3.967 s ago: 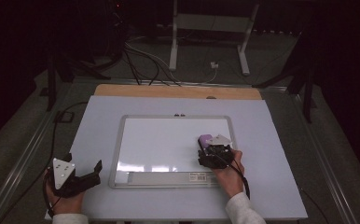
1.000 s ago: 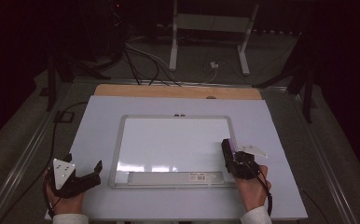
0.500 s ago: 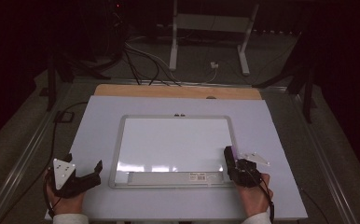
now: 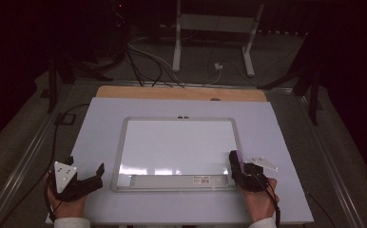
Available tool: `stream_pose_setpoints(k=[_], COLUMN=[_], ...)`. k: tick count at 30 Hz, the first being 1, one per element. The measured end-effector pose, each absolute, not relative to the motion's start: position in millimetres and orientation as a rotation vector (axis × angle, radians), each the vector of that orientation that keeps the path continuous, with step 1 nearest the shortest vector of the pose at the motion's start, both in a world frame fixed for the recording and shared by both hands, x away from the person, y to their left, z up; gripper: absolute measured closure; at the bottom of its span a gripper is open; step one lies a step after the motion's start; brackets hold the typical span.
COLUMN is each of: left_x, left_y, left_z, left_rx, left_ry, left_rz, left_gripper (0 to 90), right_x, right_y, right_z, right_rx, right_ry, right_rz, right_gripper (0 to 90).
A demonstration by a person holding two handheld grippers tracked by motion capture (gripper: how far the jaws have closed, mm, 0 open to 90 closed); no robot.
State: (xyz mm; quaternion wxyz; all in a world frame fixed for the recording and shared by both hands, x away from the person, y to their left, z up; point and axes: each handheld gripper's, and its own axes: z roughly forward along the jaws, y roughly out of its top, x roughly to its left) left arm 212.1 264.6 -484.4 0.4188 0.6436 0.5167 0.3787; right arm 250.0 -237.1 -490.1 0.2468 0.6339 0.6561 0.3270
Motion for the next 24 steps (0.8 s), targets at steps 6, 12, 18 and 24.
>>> stream_pose_setpoints(k=[6, 12, 18, 24], left_x=[212.1, 212.0, 212.0, 211.7], left_y=[264.4, 264.7, 265.4, 265.9], left_z=[-484.5, -484.5, -484.5, -483.6], left_rx=[1.613, 1.612, 1.604, 1.598], left_ry=[1.296, 1.296, 1.297, 1.298], left_rz=[0.949, 0.95, 0.95, 0.945], left_gripper=[0.4, 0.4, 0.4, 0.4], right_x=[253.3, 260.4, 263.8, 262.2], right_y=[-239.6, -243.4, -252.7, -265.5], right_z=[-485.9, -479.4, -469.1, -463.6], right_rx=[1.668, 1.568, 1.478, 1.418], right_ry=[1.784, 1.844, 1.848, 1.837], right_rz=[0.946, 1.033, 1.108, 1.128], right_gripper=[33.6, 15.0, 3.7, 0.2])
